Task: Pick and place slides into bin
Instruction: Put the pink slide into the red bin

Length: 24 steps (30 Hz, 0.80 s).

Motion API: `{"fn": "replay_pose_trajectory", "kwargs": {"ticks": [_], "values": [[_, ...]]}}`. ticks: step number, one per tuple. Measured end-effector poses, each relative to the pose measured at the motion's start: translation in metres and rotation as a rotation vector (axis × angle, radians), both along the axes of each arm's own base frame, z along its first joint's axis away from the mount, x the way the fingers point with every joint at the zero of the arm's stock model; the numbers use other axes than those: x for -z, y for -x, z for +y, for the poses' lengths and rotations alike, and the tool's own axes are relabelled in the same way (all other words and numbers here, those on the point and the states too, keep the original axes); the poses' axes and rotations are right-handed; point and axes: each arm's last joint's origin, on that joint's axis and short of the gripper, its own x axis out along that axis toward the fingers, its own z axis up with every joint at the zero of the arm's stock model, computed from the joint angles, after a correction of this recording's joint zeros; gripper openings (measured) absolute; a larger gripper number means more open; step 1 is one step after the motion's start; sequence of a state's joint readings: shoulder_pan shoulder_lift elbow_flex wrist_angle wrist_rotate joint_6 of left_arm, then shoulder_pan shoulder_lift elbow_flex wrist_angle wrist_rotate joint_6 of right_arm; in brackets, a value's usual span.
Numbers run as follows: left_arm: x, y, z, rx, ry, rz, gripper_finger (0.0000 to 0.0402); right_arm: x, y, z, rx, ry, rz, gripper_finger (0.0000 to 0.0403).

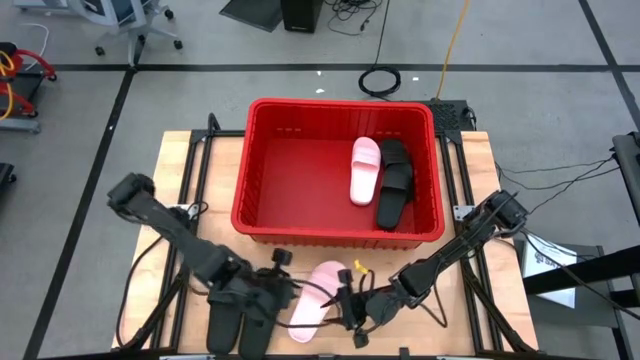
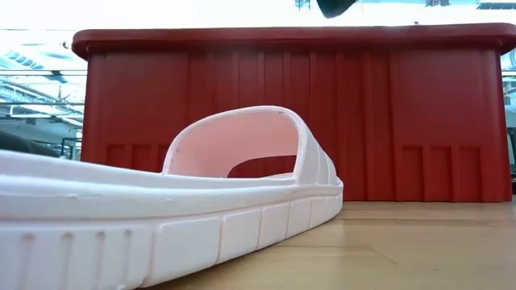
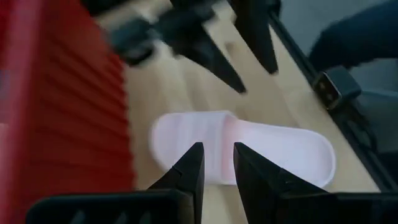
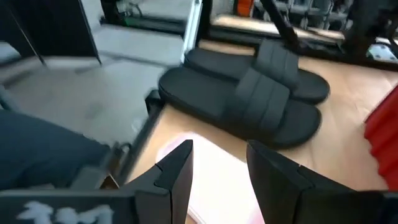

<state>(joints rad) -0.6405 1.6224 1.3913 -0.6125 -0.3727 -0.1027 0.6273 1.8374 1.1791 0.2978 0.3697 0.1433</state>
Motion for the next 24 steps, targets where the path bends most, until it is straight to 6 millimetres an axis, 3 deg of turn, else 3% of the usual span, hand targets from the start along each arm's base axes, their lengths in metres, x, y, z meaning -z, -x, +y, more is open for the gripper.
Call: {"fn": "replay_pose_trajectory", "kwargs": {"ticks": [7, 12, 18, 24], "values": [[-0.063, 0.047, 0.018, -0.086, -0.007, -0.236, 0.0081, 0.006, -0.024, 0.005, 0.061, 0.087, 0.140, 0.0139], [-0.094, 0.075, 0.035, -0.178, 0.000, -0.376, 0.0081, 0.020, -0.040, 0.010, 0.107, 0.160, 0.246, 0.0139], [-0.105, 0.086, 0.044, -0.193, 0.024, -0.413, 0.0081, 0.031, -0.043, 0.007, 0.251, 0.290, 0.314, 0.0139], [-0.104, 0.086, 0.044, -0.188, 0.013, -0.407, 0.0081, 0.038, -0.041, 0.003, 0.264, 0.308, 0.372, 0.0139]]}}
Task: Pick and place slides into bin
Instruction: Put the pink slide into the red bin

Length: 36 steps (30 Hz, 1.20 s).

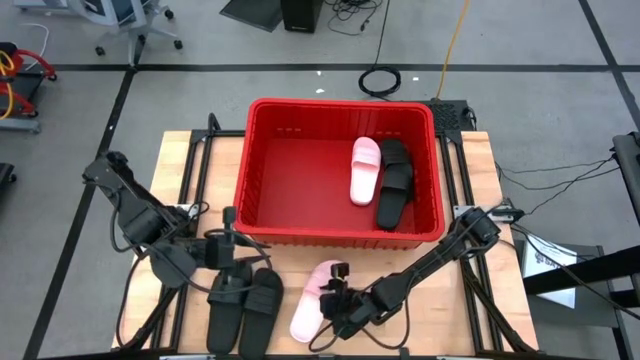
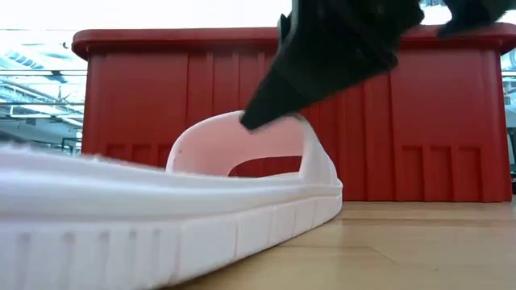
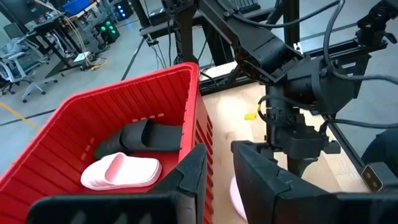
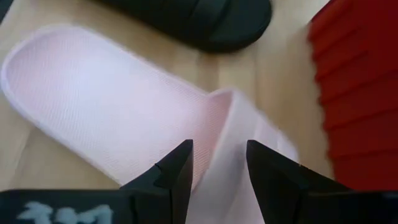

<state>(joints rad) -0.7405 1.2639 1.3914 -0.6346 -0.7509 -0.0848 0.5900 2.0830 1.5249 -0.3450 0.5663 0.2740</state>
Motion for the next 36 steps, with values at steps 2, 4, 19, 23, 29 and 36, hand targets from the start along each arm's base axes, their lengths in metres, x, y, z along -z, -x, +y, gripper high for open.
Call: {"fn": "replay_pose_trajectory", "kwargs": {"ticks": [2, 4, 19, 23, 29, 36], "values": [[0.000, 0.000, 0.000, 0.000, -0.002, 0.001, 0.0081, 0.006, 0.000, 0.001, -0.007, -0.020, 0.022, 0.0139], [0.000, 0.000, 0.000, 0.000, -0.003, 0.001, 0.0081, 0.010, -0.001, 0.001, -0.011, -0.022, 0.037, 0.0139], [0.000, 0.000, 0.000, 0.000, -0.007, 0.003, 0.0081, 0.010, 0.033, -0.021, 0.243, 0.079, 0.275, 0.0139], [0.000, 0.000, 0.000, 0.002, -0.011, 0.003, 0.0081, 0.009, 0.035, -0.020, 0.239, 0.090, 0.272, 0.0139], [0.000, 0.000, 0.000, 0.008, -0.028, 0.004, 0.0081, 0.001, 0.042, -0.026, 0.254, 0.140, 0.294, 0.0134], [0.000, 0.000, 0.000, 0.008, -0.029, 0.005, 0.0081, -0.023, 0.049, -0.033, 0.269, 0.171, 0.255, 0.0103]]}}
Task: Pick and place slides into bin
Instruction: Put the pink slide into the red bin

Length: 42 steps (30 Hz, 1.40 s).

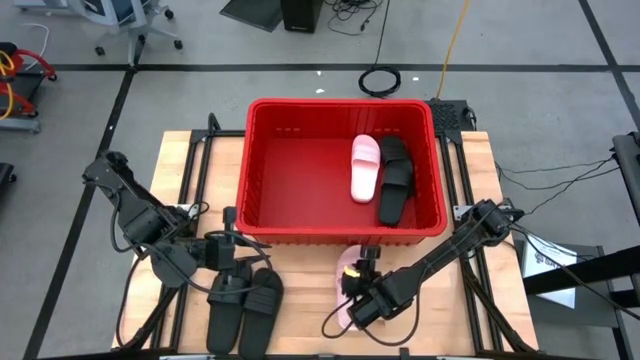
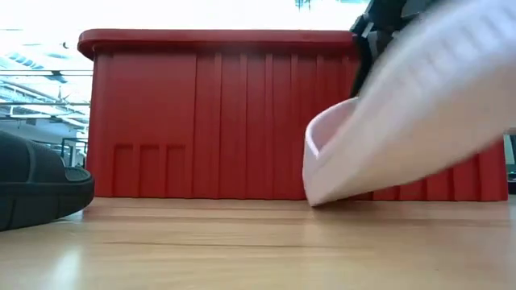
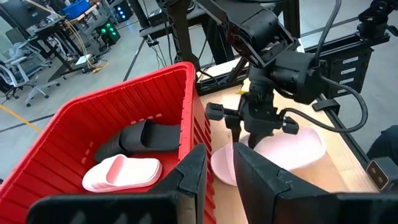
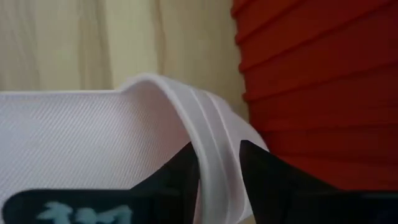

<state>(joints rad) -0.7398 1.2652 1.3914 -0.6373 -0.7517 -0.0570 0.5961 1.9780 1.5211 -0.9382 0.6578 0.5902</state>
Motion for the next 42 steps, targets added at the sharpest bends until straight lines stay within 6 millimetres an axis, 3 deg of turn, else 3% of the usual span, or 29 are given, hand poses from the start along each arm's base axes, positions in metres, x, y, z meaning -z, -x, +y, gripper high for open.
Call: {"fn": "replay_pose_trajectory", "kwargs": {"ticks": [6, 12, 17, 21, 25, 30, 37, 42], "values": [[0.000, 0.000, 0.000, 0.000, -0.001, 0.000, 0.0081, 0.001, -0.002, -0.003, -0.019, -0.019, 0.035, 0.0077], [0.000, 0.000, 0.000, 0.002, -0.007, 0.000, 0.0081, 0.001, -0.003, -0.004, -0.056, -0.018, 0.067, 0.0010], [-0.001, 0.000, 0.001, -0.038, -0.036, -0.019, 0.0081, -0.003, -0.003, -0.006, -0.068, -0.034, 0.070, 0.0006], [-0.004, 0.000, 0.006, -0.143, -0.077, -0.063, 0.0081, -0.020, -0.003, -0.006, -0.117, -0.091, 0.035, 0.0005], [-0.013, 0.007, 0.019, -0.236, -0.097, -0.113, 0.0081, -0.051, 0.001, -0.006, -0.220, -0.191, -0.044, 0.0003], [-0.030, 0.022, 0.043, -0.284, -0.056, -0.164, 0.0081, -0.109, 0.013, -0.015, -0.405, -0.251, -0.215, 0.0002], [-0.052, 0.049, 0.085, -0.363, -0.073, -0.229, 0.0081, -0.206, 0.043, -0.058, -0.594, -0.135, -0.603, 0.0001], [-0.061, 0.065, 0.106, -0.404, -0.054, -0.267, 0.0081, -0.252, 0.070, -0.093, -0.538, 0.030, -0.802, 0.0001]]}}
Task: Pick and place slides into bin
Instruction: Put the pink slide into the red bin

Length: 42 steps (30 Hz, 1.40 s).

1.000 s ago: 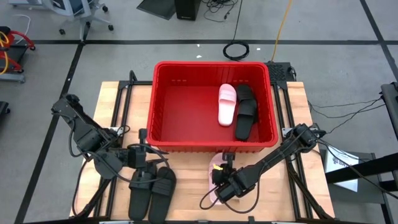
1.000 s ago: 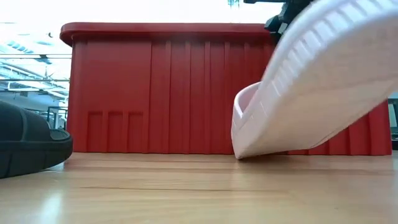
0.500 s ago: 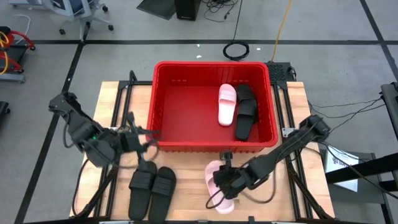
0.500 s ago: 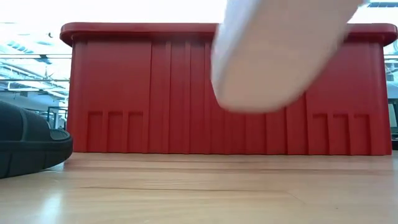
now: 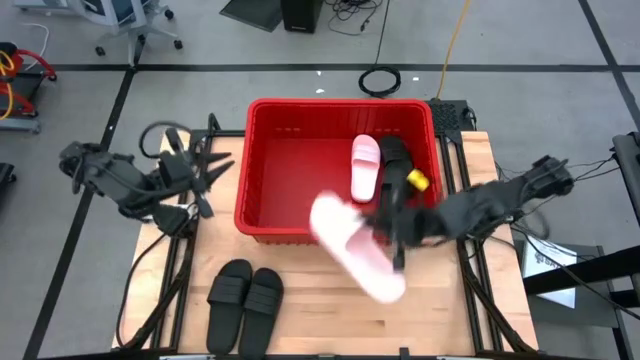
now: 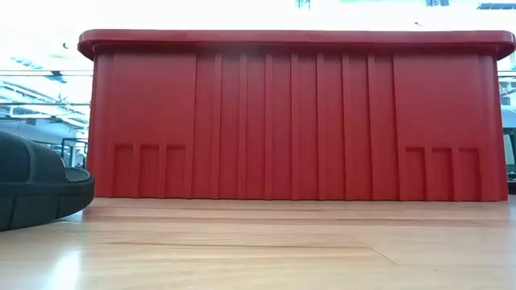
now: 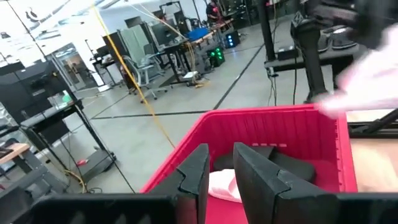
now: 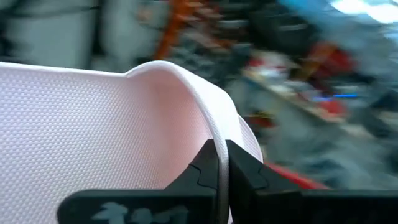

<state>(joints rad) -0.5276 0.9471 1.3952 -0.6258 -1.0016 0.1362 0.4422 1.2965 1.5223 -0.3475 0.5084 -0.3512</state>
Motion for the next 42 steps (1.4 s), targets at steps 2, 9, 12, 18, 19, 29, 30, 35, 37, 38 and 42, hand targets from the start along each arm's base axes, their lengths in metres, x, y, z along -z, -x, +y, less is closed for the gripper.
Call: {"fn": "replay_pose_trajectory", "kwargs": {"ticks": [2, 9, 12, 18, 19, 29, 30, 35, 37, 38, 42], "values": [[-0.002, 0.004, 0.005, 0.003, -0.002, -0.006, 0.0081, -0.009, 0.009, -0.015, 0.147, 0.079, -0.033, 0.0001], [-0.003, 0.005, 0.015, -0.051, -0.071, 0.024, 0.0081, -0.013, 0.020, -0.070, 0.681, 0.300, 0.061, 0.0000], [-0.006, 0.002, 0.022, -0.082, -0.089, 0.015, 0.0081, 0.000, 0.016, -0.096, 0.709, 0.284, 0.169, 0.0000], [-0.010, -0.002, 0.042, -0.005, -0.081, -0.006, 0.0081, 0.051, 0.000, -0.139, 0.689, 0.262, 0.348, 0.0000], [-0.010, -0.002, 0.047, 0.001, -0.078, -0.006, 0.0081, 0.059, -0.001, -0.143, 0.685, 0.263, 0.354, 0.0000], [0.008, -0.010, 0.099, -0.078, -0.022, 0.017, 0.0081, 0.111, -0.004, -0.163, 0.580, 0.208, 0.375, 0.0000], [0.011, -0.010, 0.104, -0.078, -0.014, 0.015, 0.0081, 0.116, -0.005, -0.164, 0.579, 0.208, 0.376, 0.0000], [0.028, -0.016, 0.121, -0.073, 0.011, 0.011, 0.0081, 0.137, -0.003, -0.170, 0.589, 0.200, 0.405, 0.0000], [0.037, -0.019, 0.126, -0.063, 0.033, 0.013, 0.0081, 0.149, -0.001, -0.172, 0.594, 0.200, 0.424, 0.0000], [0.042, -0.020, 0.129, -0.057, 0.041, 0.018, 0.0081, 0.156, 0.000, -0.173, 0.596, 0.200, 0.434, 0.0000], [0.054, -0.022, 0.138, -0.082, 0.070, 0.016, 0.0081, 0.176, 0.003, -0.173, 0.594, 0.210, 0.454, 0.0000]]}}
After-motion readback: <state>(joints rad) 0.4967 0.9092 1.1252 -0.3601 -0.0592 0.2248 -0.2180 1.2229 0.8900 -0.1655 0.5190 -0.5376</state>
